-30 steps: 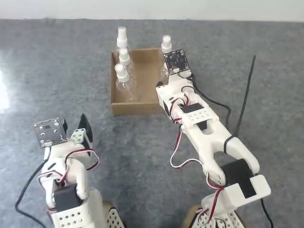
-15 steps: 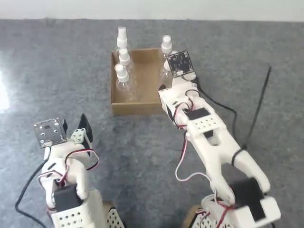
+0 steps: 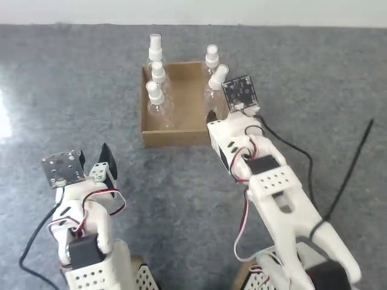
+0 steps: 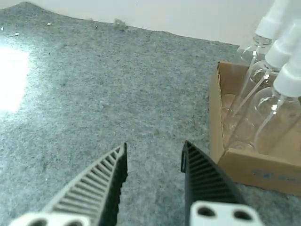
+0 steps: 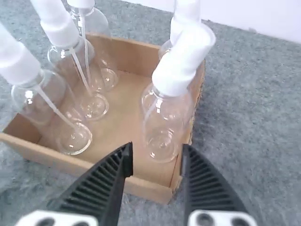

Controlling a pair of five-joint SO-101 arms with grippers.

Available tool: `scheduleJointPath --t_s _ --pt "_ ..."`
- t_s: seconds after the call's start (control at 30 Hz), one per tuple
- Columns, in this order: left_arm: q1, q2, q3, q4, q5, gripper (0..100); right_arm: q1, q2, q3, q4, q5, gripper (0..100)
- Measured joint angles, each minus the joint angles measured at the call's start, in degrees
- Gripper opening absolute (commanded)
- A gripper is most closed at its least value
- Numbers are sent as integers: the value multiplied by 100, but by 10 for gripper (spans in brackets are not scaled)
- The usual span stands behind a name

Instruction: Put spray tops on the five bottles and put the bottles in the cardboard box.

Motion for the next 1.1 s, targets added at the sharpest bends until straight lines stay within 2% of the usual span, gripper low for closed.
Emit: scheduleJointPath --t_s 0.23,0.47,0.8,0.93,1.1 --pt "0 0 193 -369 0 176 0 -1284 668 0 0 10" --pt "0 0 211 -484 0 83 0 -2145 1020 0 0 8" --pt "0 0 211 -484 0 80 0 -2690 1275 0 0 8" --pt "378 0 343 -484 0 80 0 -2971 1459 0 0 8" --pt "668 0 695 -1037 -246 80 9 -3569 1758 0 0 8"
